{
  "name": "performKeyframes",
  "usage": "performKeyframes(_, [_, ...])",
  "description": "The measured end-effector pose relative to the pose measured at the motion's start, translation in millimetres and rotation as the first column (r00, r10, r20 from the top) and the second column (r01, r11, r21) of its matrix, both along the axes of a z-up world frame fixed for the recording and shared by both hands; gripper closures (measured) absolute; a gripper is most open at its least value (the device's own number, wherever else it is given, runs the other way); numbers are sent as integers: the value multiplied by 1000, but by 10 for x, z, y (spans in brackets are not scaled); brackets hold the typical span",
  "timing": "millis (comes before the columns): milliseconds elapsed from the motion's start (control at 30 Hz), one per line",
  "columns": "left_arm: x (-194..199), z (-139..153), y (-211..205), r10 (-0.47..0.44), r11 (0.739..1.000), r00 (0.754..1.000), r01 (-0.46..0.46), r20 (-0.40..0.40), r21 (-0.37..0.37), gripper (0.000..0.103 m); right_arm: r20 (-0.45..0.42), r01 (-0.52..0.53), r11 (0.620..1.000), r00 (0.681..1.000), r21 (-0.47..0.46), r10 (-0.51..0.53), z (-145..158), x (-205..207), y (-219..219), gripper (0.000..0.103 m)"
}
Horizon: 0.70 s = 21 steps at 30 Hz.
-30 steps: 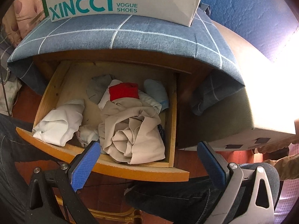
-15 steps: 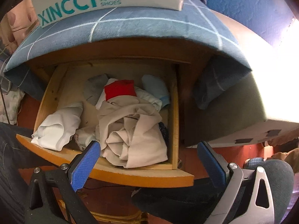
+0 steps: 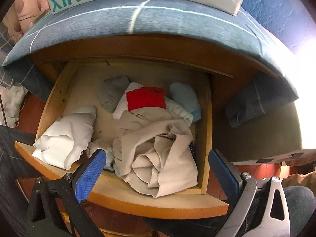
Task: Take underwear out of drawer
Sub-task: 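Lower the bra into the white box and open the left gripper, then move the right tool down into the drawer over the beige cloth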
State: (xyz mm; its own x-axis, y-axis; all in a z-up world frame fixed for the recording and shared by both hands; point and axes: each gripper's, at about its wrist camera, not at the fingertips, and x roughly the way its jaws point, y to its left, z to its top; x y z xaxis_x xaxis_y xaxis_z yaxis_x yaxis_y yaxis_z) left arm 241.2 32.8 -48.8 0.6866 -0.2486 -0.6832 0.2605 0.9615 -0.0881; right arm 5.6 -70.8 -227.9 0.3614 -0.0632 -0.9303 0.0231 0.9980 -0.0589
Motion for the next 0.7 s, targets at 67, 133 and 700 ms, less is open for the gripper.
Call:
performKeyframes(67, [-93,90,-142,-30,999,999,30,37,-10,43,6,-5,1000,1000,4,5,5,-3,17,1])
performKeyframes(133, [-205,199,-342,-97,995,992,98,83,-14,41,3,-6,1000,1000,11,6,-13,-9,18,1])
performKeyframes(700, [-448,545,194,44,997,985,-33,164,-65,31,-19,11,999,1000,42,-10,-149,49,-37,1])
